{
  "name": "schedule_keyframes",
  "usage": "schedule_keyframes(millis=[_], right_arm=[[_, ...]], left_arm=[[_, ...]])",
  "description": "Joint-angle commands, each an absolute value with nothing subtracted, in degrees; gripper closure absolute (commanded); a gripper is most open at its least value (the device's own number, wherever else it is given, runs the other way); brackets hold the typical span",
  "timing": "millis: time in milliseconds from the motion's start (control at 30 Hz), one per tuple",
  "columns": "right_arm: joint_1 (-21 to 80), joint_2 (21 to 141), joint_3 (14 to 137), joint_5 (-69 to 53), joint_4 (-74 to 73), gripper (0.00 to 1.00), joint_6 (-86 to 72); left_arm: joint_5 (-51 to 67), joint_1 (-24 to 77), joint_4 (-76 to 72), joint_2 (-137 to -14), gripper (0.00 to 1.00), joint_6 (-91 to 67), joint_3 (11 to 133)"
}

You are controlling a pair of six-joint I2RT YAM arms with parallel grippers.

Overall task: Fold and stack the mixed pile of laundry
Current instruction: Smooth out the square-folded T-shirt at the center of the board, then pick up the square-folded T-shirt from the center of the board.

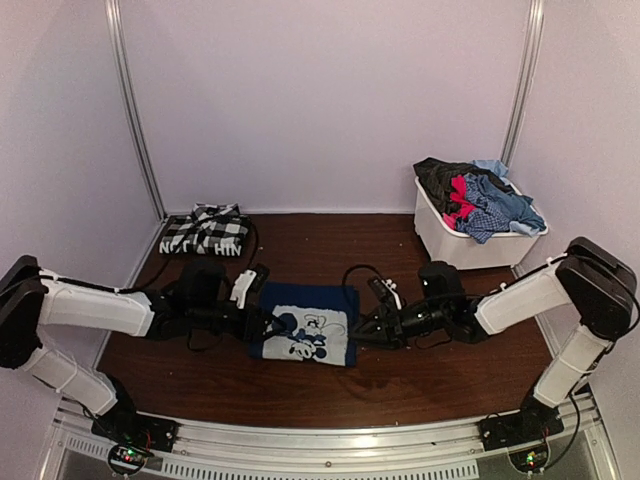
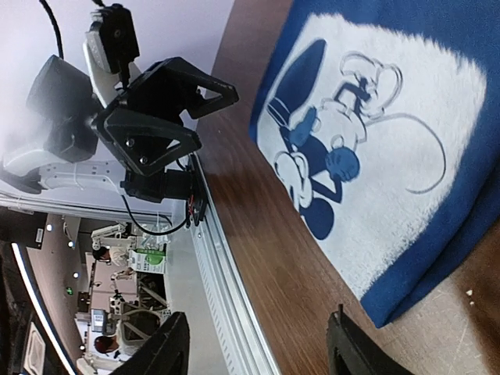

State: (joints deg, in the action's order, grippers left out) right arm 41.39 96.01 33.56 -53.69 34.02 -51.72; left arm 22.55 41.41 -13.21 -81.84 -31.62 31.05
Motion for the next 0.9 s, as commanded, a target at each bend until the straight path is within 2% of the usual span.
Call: schedule_keyframes(millis=[0, 100, 300, 667, 867], right_arm=[[37.7, 87.6, 35.0, -46.8, 22.0, 0.4, -45.5], [34.8, 85.6, 36.0, -44.2, 16.1, 0.4, -42.5], [30.8, 85.0, 34.3, -42.3, 16.3, 0.39, -43.5], [28.3, 86.8, 32.8, -43.7, 18.0, 0.38, -43.3], [28.3, 89.2, 32.0, -44.7, 21.2, 0.38, -44.8]], left_arm=[[2.8, 50.8, -2.9, -76.2, 0.42, -13.8, 38.8], [-3.9, 56.3, -3.7, -78.2, 0.44, -4.4, 41.4], [-13.7, 67.4, -2.1, -90.2, 0.51, 14.4, 50.1], [-13.6, 73.0, -1.3, -107.1, 0.66, 22.8, 60.0], [-12.3, 73.1, -0.4, -112.3, 0.68, 24.2, 62.8]])
